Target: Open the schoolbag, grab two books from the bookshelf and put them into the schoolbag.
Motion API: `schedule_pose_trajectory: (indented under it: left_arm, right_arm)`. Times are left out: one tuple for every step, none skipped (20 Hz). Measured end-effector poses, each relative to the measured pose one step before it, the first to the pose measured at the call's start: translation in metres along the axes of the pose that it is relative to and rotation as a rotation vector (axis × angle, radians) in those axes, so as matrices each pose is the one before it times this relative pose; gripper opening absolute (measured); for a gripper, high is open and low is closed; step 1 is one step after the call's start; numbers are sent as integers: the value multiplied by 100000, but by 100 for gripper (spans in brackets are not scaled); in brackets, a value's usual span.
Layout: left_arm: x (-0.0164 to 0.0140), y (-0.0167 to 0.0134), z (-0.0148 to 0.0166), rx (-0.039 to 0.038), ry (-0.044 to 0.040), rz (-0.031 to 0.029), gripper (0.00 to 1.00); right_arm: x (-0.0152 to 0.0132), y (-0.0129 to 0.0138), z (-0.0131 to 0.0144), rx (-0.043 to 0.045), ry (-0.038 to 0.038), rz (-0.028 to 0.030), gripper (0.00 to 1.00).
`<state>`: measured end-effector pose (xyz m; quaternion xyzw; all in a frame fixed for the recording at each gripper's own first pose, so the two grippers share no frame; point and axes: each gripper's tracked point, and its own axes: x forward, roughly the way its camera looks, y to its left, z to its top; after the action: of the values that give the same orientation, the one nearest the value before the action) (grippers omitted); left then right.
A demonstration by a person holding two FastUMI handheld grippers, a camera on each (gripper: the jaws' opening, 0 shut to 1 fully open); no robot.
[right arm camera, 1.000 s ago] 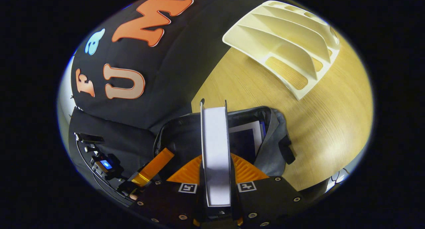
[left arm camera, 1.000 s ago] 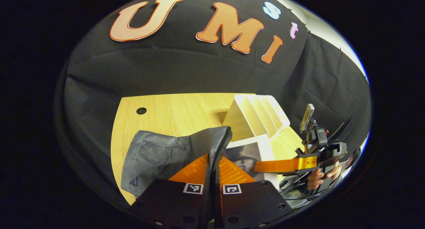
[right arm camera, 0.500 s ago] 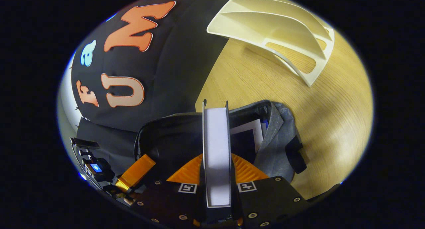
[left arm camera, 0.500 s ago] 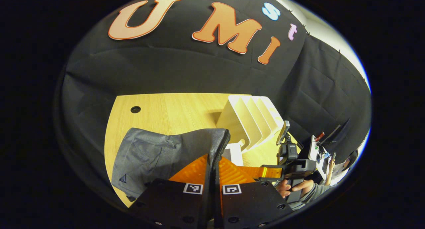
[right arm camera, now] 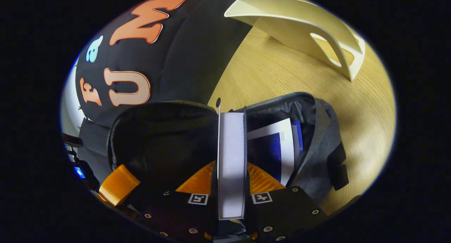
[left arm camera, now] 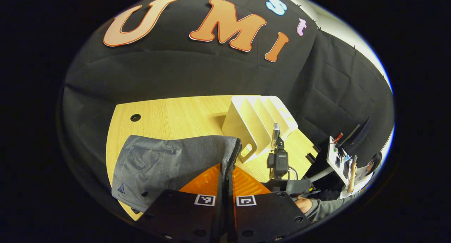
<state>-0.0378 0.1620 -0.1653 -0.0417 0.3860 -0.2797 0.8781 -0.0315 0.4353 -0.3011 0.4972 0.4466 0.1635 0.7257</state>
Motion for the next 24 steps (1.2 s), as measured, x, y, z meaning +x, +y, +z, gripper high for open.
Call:
schedule_pose_trajectory:
  left_arm:
    - [-30,118,-77,-234,179,396,8]
    - [-126,196,-88,-550,-578,293,7]
    - [-103,228,22,-220,-461,292,7]
    - [-132,270,153,-152,-1193,456,7]
    - [-25,561,-79,168,-704,1367,7]
    - [9,299,-286,-272,-11,317,7]
    - [-181,25,-34,-1153,-819,-789,8]
    - [72,-25,-110,-1206,-449,-1180,8]
    - [103,-137,-352,-749,391,-1248,9]
    - [-35,223,-363,-374,427,612,10]
    - [214,-3,-268,-344,-298,-121,13]
    - [133,-47,-227,-347,-162,1245,16]
    - [232,-169,-232,182,-209,905,22]
    - [89,-342,-204,493,-396,1479,26]
    - [250,-423,-427,1379,511,1024,32]
    - [92,-520,-996,1943,1849,6,42]
    - [387,-268,-748,1086,1023,1401,55]
    - [447,-263,-572,-366,511,1997,67]
    - [155,-210,-570,-2252,217,2661,80]
    - [228,-770,-109,-2214,-580,1305,81]
    - [-104,-670,-720,-1705,-1020,1831,88]
    - [167,-771,184,-567,-1606,1615,90]
    - [8,-579,524,-395,-1925,2438,96]
    - [22,-811,570,-386,-2262,1785,96]
  right_arm:
    - [500,119,-333,-1102,1793,-627,31]
    - [-62,-22,-326,-615,2393,-1126,31]
    - [-34,5,-78,-172,1066,-2484,34]
    - [-93,-845,73,-2681,424,-6249,36]
    - [-103,-927,722,-4259,-1044,-8793,44]
    - [-246,-415,669,-4986,-1163,-5368,49]
    - [-631,-31,400,-4409,-33,-4552,54]
    - [-618,-103,311,-4457,-772,-4104,57]
    - [-682,150,277,-3648,-978,-1911,59]
    - [-789,-43,582,-2702,-1799,-595,62]
    - [-756,-259,448,-1945,-1189,-898,67]
    - [-732,-368,485,-1890,-1388,-812,69]
    - [-589,-722,406,-2055,-1496,-1251,72]
    - [-705,-1038,239,-2214,-1224,-1183,73]
    - [-725,-1032,425,-1940,-1129,-1282,74]
    - [-662,-738,391,-2040,-593,-167,75]
    - [-613,-957,434,-2093,-582,-477,82]
    - [-681,-1204,189,-2419,201,-852,86]
    - [-604,-1170,340,-2145,-51,-945,91]
    - [-768,-951,546,-2043,-1060,-305,93]
    - [-685,-1045,854,-1506,-2031,-596,96]
    - [-586,-809,642,-1377,-1929,-211,97]
    - [-703,-897,920,-1169,-2186,-615,97]
    - [-797,-821,960,-1364,-2572,-9,97]
